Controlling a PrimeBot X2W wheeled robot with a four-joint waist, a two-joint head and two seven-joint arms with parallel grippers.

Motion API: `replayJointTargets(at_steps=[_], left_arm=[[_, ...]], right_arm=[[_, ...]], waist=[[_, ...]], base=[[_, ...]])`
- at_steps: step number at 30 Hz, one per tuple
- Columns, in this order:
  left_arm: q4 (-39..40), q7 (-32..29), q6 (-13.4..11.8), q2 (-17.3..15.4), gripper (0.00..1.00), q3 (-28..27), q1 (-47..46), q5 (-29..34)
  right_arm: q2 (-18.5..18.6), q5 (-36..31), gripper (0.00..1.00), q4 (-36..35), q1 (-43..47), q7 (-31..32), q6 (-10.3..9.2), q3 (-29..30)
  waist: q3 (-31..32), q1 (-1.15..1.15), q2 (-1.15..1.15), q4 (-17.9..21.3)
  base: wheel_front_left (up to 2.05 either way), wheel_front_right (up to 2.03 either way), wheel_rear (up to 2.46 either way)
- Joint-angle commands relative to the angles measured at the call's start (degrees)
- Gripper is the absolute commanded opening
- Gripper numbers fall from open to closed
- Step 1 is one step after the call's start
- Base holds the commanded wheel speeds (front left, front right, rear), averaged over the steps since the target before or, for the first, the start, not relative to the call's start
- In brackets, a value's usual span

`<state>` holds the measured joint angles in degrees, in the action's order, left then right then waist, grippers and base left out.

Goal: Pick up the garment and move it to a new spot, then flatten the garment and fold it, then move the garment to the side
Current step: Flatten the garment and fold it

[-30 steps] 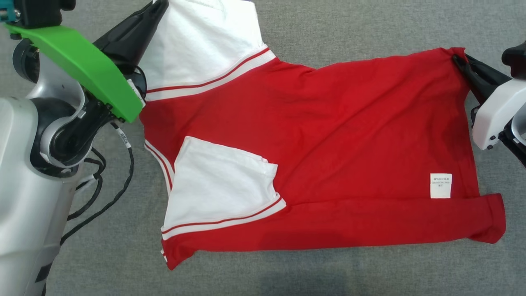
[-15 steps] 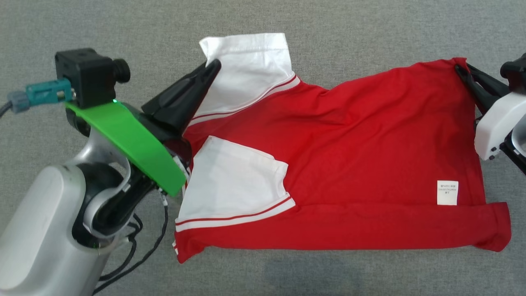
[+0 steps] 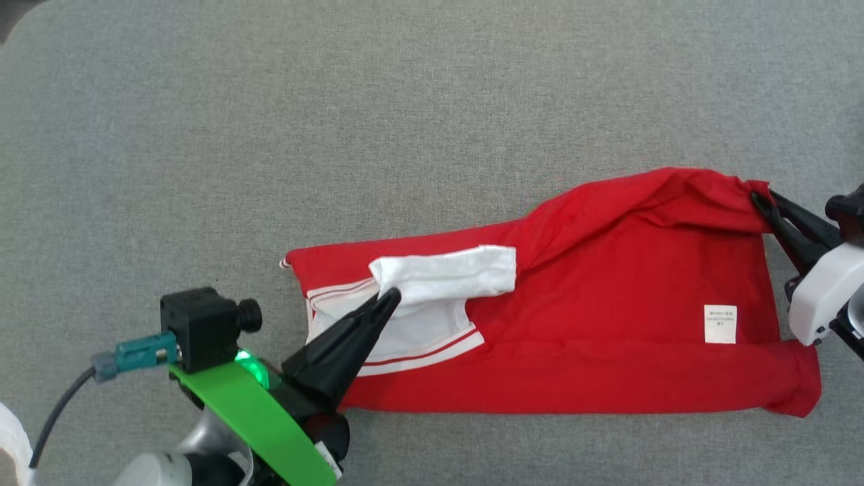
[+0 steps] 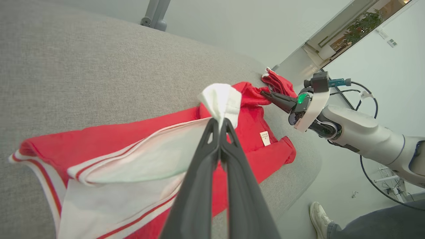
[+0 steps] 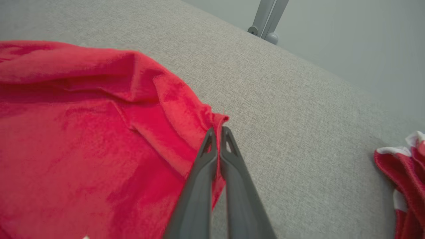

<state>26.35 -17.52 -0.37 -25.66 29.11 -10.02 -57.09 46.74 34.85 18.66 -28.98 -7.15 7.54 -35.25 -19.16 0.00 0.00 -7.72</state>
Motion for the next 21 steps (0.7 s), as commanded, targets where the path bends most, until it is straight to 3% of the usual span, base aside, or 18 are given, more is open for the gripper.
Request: replayJointTargets(at_steps=[1, 9, 20, 21], left_arm=[[0.09, 0.63, -0.14, -0.33, 0.0, 0.03, 1.76, -0.4], [-6.61, 4.25, -0.18, 2.56, 0.0, 0.9, 6.93, -1.75], [-21.53, 8.18, 0.23, 7.14, 0.0, 0.0, 1.71, -1.11], [-22.48, 8.42, 0.02, 7.44, 0.21, -0.09, 1.39, -1.07]], right_arm=[[0.31, -0.3, 0.0, -0.22, 1.2, -0.64, -0.11, 0.48], [0.04, -1.71, 0.0, 0.28, 5.1, -2.05, -0.11, 2.38], [-0.11, -3.62, 0.0, -0.09, 5.4, -2.41, -0.11, 1.42], [0.07, -3.78, 0.0, -0.06, 5.54, -2.44, -0.11, 1.32]], waist=[[0.57, 0.0, 0.0, -0.19], [1.83, 0.0, 0.0, -0.82], [2.51, 0.0, 0.0, -1.0], [2.53, 0.0, 0.0, -0.89]], base=[[0.0, 0.0, 0.0], [0.0, 0.0, 0.0], [0.0, 0.0, 0.0], [0.0, 0.0, 0.0]])
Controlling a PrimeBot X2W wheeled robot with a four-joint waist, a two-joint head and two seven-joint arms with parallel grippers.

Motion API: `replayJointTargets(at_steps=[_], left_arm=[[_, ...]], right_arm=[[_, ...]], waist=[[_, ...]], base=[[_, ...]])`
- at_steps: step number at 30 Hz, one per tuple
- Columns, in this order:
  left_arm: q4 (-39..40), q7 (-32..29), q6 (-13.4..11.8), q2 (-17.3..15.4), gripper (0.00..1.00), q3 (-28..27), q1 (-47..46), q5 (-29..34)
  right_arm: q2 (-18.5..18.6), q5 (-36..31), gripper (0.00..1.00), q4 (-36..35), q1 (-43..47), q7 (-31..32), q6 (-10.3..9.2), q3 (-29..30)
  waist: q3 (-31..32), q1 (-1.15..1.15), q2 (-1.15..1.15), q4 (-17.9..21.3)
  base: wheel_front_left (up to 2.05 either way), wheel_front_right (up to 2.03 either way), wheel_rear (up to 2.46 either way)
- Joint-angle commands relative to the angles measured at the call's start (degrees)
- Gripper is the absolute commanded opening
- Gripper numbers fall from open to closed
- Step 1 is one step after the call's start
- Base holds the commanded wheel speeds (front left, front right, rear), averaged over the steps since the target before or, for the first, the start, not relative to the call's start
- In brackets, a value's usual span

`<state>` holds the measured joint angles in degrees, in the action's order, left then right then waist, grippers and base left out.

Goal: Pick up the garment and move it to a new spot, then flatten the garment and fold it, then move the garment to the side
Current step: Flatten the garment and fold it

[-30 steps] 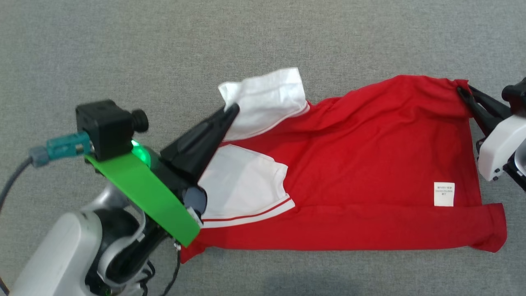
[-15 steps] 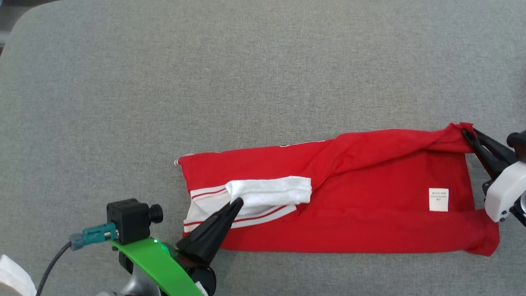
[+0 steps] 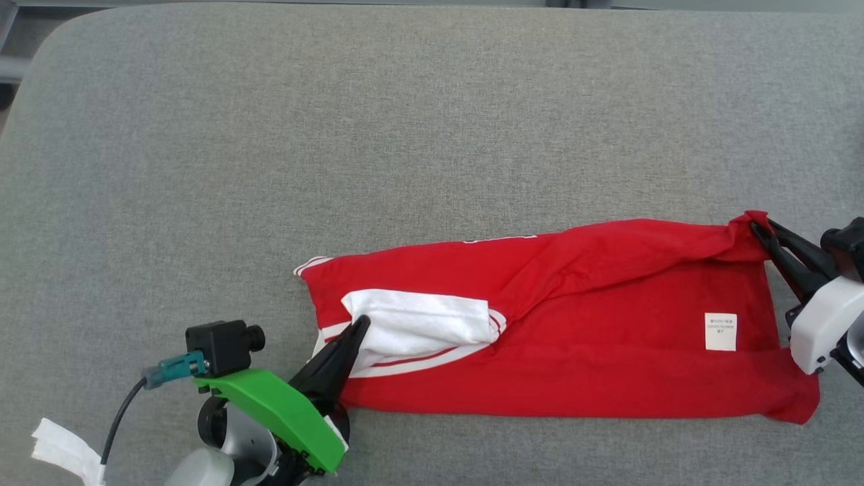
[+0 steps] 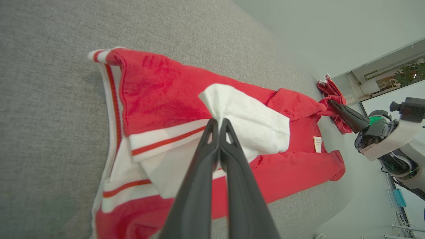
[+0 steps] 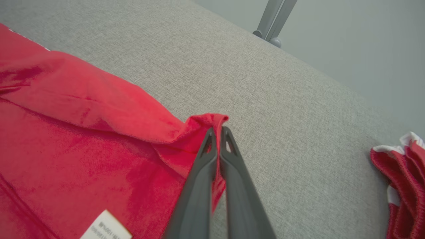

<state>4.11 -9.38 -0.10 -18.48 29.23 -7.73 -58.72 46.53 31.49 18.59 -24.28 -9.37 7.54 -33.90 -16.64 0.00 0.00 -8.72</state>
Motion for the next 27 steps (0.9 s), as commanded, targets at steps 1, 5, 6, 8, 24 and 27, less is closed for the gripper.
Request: replayJointTargets(at_steps=[1, 5, 6, 8, 24, 27], left_arm=[[-1.07, 0.13, -0.18, 0.37, 0.4, -0.06, -1.06, 0.39], [-3.61, 0.03, 0.64, 0.22, 0.27, 0.31, -0.6, -0.05], [-4.23, 0.08, 0.65, 0.13, 0.13, 0.31, -0.39, -0.12], [-5.47, 0.51, 0.69, -0.12, 0.06, 0.3, -0.15, 0.31], [-8.13, 0.7, 0.34, -1.62, 0.0, -0.64, 1.88, -0.73], [-7.59, 0.33, 0.27, -2.04, 0.0, -0.88, 2.24, -1.1]], right_arm=[[0.38, -0.53, 0.0, -0.05, 0.92, -0.27, -0.11, -0.11], [0.5, -0.41, 0.0, -0.26, 1.91, -0.53, -0.11, -0.58], [0.61, -0.32, 0.0, -0.28, 2.22, -0.53, -0.11, -0.76], [0.83, 0.01, 0.0, -0.24, 2.91, -0.75, -0.11, -0.98], [-0.66, -1.39, 0.02, 1.24, 6.95, -1.27, -0.11, -1.58], [-1.03, -1.32, 0.0, 1.37, 7.52, -1.33, -0.11, -1.59]], waist=[[0.06, 0.0, 0.0, 0.25], [0.49, 0.0, 0.0, 0.86], [0.65, 0.0, 0.0, 0.99], [1.04, 0.0, 0.0, 1.19], [3.49, 0.0, 0.0, 2.35], [3.79, 0.0, 0.0, 2.54]], base=[[0.0, 0.0, 0.0], [0.0, 0.0, 0.0], [0.0, 0.0, 0.0], [0.0, 0.0, 0.0], [0.0, 0.0, 0.0], [0.0, 0.0, 0.0]])
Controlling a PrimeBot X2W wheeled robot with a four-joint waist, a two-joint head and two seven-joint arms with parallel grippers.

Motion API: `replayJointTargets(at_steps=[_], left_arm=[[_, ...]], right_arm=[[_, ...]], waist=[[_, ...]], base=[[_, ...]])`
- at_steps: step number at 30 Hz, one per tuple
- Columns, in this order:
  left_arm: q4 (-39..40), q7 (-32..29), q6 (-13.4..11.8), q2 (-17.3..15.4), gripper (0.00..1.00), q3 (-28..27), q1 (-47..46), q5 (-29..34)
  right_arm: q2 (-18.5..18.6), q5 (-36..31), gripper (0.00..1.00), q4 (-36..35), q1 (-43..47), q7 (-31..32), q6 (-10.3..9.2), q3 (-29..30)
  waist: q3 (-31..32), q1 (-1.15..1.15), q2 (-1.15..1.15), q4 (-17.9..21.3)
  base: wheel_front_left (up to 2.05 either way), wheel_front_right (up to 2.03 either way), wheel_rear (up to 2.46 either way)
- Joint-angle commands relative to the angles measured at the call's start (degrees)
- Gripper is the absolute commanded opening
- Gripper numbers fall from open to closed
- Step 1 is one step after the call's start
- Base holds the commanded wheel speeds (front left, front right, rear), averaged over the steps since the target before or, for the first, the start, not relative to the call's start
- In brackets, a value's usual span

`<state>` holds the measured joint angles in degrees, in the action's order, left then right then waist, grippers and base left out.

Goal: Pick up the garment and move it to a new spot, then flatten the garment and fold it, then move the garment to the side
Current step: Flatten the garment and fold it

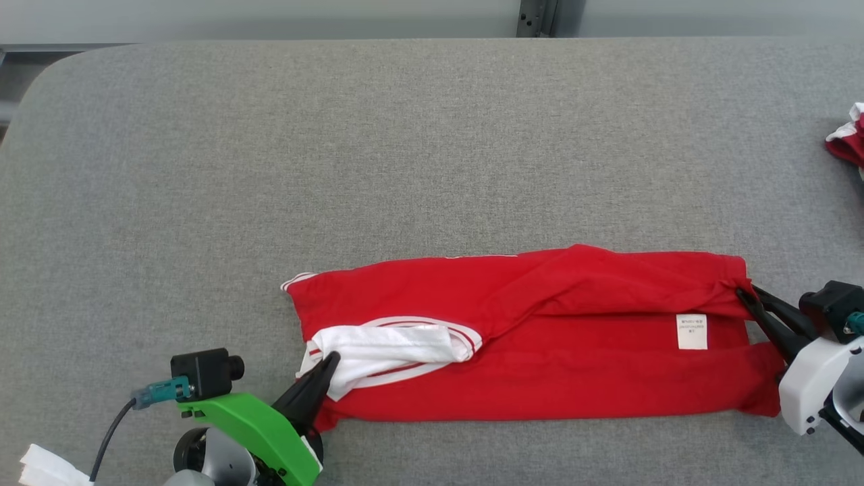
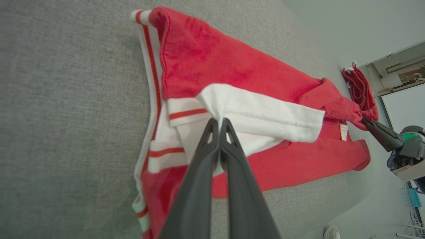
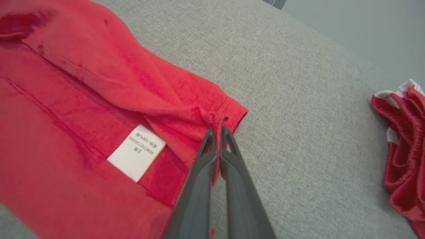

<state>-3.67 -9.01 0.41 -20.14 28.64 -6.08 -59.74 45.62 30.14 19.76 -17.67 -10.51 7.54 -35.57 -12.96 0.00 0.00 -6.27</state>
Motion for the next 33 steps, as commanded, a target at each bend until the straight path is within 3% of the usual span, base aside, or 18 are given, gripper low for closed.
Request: replayJointTargets(at_steps=[1, 7, 8, 9, 10, 11, 12, 19, 22, 24, 27, 31, 33], left_arm=[[0.44, -0.15, -0.26, -0.57, 0.0, -0.33, 0.71, -0.13], [2.54, -0.51, -1.09, -1.8, 0.0, -0.75, 1.84, -0.22], [2.67, -0.6, -1.42, -1.89, 0.0, -0.74, 1.98, -0.15], [2.72, -0.83, -1.49, -1.98, 0.01, -0.57, 2.15, -0.01], [2.7, -0.72, -1.7, -1.93, 0.2, -0.49, 2.26, 0.09], [2.49, -0.48, -2.05, -1.65, 0.49, -0.63, 2.36, 0.01], [2.37, -0.41, -2.24, -1.43, 1.0, -0.71, 2.41, -0.08], [0.9, 4.96, -3.37, -1.46, 1.0, -2.04, 0.94, 3.76], [-0.1, 9.67, -5.87, -1.63, 1.0, -3.86, -0.14, 6.95], [-0.08, 14.65, -6.13, -1.74, 1.0, -4.29, -0.83, 10.72], [-1.01, 22.62, -7.93, -0.84, 1.0, -5.82, -0.52, 16.74], [0.4, 24.25, -9.91, 1.72, 1.0, -9.62, 1.8, 23.63], [2.33, 24.19, -10.44, 4.65, 1.0, -12.8, 4.67, 27.79]], right_arm=[[-0.16, 0.05, 0.0, 0.28, 1.13, -0.25, -0.11, 0.05], [-0.68, 0.6, 0.0, 0.53, 2.33, -0.35, -0.11, 0.37], [-0.75, 0.55, 0.11, 0.72, 2.45, -0.3, -0.11, 0.46], [-0.83, 0.28, 0.3, 0.96, 2.49, -0.16, -0.11, 0.57], [-0.98, -0.03, 0.98, 1.22, 2.51, 0.02, -0.11, 0.74], [-1.29, -0.02, 1.0, 1.46, 2.68, 0.23, -0.11, 0.8], [-1.6, 0.18, 1.0, 1.61, 2.92, 0.44, -0.11, 1.0], [-1.41, 3.33, 1.0, 0.8, 5.94, 1.31, -0.11, 4.71], [-1.92, 4.44, 1.0, -0.02, 7.89, -0.07, -0.1, 9.56], [-3.11, 4.77, 1.0, -0.28, 9.91, -0.99, -0.1, 13.86], [-7.02, 6.1, 1.0, -0.42, 14.04, -1.13, -0.1, 21.3], [-12.42, 6.77, 1.0, -0.54, 17.22, -0.42, -0.1, 26.75], [-15.11, 7.15, 1.0, -0.63, 17.75, 0.35, -0.09, 28.62]], waist=[[0.23, 0.0, 0.0, 0.16], [0.88, 0.0, 0.0, 0.58], [0.9, 0.0, 0.0, 0.65], [0.92, 0.0, 0.0, 0.72], [0.93, 0.0, 0.0, 0.79], [1.0, 0.0, 0.0, 0.85], [1.08, 0.0, 0.0, 0.91], [1.78, 0.0, 0.0, 0.98], [2.48, 0.0, 0.0, 1.08], [3.07, 0.0, 0.0, 1.15], [4.25, 0.0, 0.0, 1.23], [5.53, 0.0, 0.0, 1.5], [5.86, 0.0, 0.0, 1.66]], base=[[0.0, 0.0, 0.0], [0.0, 0.0, 0.0], [0.0, 0.0, 0.0], [0.0, 0.0, 0.0], [0.0, 0.0, 0.0], [0.0, 0.0, 0.0], [0.0, 0.0, 0.0], [0.0, 0.0, 0.0], [0.0, 0.0, 0.0], [0.0, 0.0, 0.0], [0.0, 0.0, 0.0], [0.0, 0.0, 0.0], [0.0, 0.0, 0.0]])
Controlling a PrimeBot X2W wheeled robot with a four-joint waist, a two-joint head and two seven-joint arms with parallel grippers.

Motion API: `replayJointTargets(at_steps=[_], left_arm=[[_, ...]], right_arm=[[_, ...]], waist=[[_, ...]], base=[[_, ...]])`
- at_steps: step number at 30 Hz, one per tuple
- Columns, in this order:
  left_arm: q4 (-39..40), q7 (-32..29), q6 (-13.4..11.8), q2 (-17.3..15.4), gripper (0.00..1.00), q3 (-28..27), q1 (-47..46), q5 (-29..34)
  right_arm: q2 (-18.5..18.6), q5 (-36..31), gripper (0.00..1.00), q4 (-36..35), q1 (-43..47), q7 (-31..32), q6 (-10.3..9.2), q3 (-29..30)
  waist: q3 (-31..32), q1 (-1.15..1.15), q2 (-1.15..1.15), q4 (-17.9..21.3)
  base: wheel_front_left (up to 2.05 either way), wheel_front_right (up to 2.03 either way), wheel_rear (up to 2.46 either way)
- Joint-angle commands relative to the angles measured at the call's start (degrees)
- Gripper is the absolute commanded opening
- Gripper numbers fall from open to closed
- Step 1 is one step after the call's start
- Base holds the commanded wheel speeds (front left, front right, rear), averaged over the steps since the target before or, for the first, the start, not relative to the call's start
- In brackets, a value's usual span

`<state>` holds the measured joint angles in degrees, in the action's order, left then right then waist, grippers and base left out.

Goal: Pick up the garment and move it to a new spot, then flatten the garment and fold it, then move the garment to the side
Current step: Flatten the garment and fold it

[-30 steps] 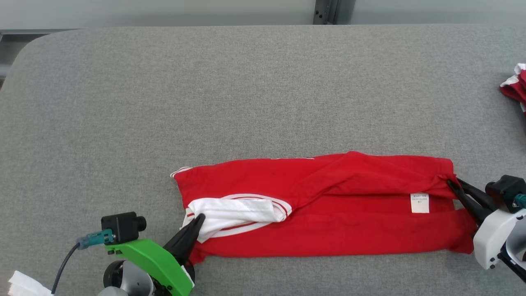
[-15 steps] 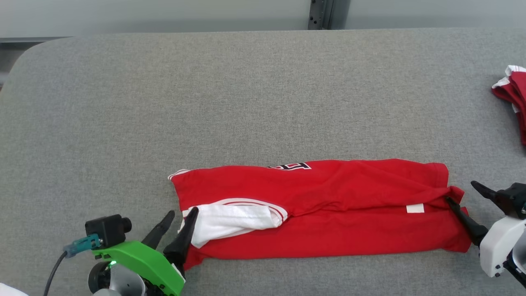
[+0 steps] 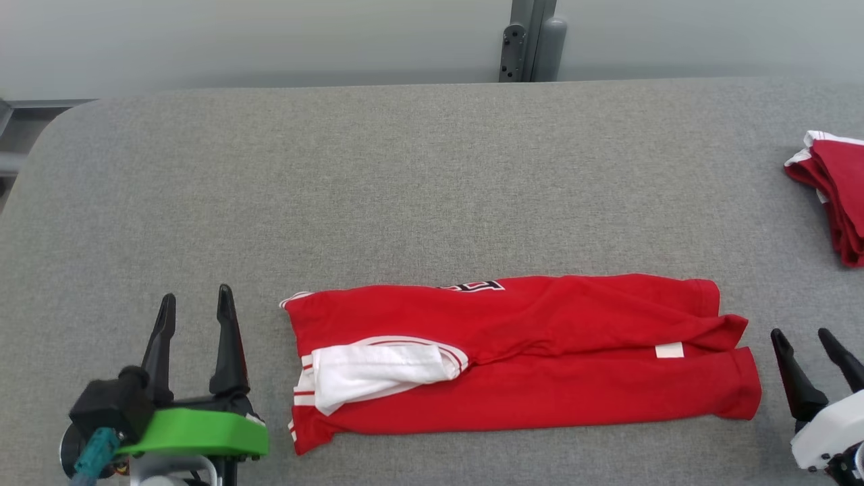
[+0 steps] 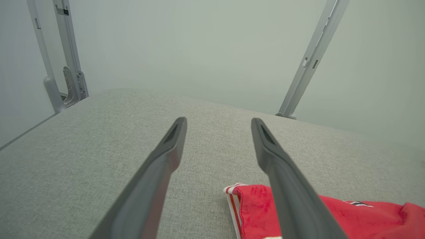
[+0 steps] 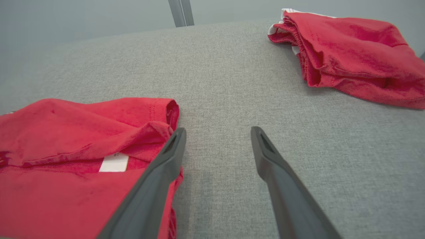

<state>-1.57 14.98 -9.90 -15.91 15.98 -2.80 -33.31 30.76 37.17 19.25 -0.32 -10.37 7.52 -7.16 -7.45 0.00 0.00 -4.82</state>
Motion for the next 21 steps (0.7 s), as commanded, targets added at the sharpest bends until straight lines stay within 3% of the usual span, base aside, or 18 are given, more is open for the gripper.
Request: replayJointTargets(at_steps=[1, 6, 10, 15, 21], left_arm=[[1.33, 0.2, 0.08, 1.56, 1.0, -1.76, 2.56, 3.94], [3.09, 0.19, 3.17, 7.75, 1.0, -5.86, 7.74, 12.59], [2.11, 0.2, 6.42, 10.74, 1.0, -7.95, 9.1, 16.35], [1.16, 0.2, 9.78, 12.33, 1.0, -8.49, 8.05, 19.21], [0.43, 0.21, 11.01, 12.93, 1.0, -9.83, 8.01, 20.31]], right_arm=[[-1.65, 0.68, 1.0, -0.15, 0.46, 0.8, -0.07, 0.95], [-6.5, 0.71, 1.0, 0.49, -1.98, 3.71, -0.07, 1.67], [-8.48, 0.92, 1.0, 1.27, -4.79, 5.87, -0.07, 1.1], [-8.97, 1.74, 1.0, 4.09, -6.73, 11.65, -0.06, -0.21], [-8.94, 3.16, 1.0, 5.38, -5.74, 15.81, -0.05, -1.83]], waist=[[0.37, 0.0, 0.0, 0.29], [-0.33, 0.0, 0.0, 0.29], [-1.21, 0.0, 0.0, -0.02], [-1.62, 0.0, 0.0, -1.15], [-2.2, 0.0, 0.0, -1.89]], base=[[0.0, 0.0, 0.0], [0.0, 0.0, 0.0], [0.0, 0.0, 0.0], [0.0, 0.0, 0.0], [0.0, 0.0, 0.0]])
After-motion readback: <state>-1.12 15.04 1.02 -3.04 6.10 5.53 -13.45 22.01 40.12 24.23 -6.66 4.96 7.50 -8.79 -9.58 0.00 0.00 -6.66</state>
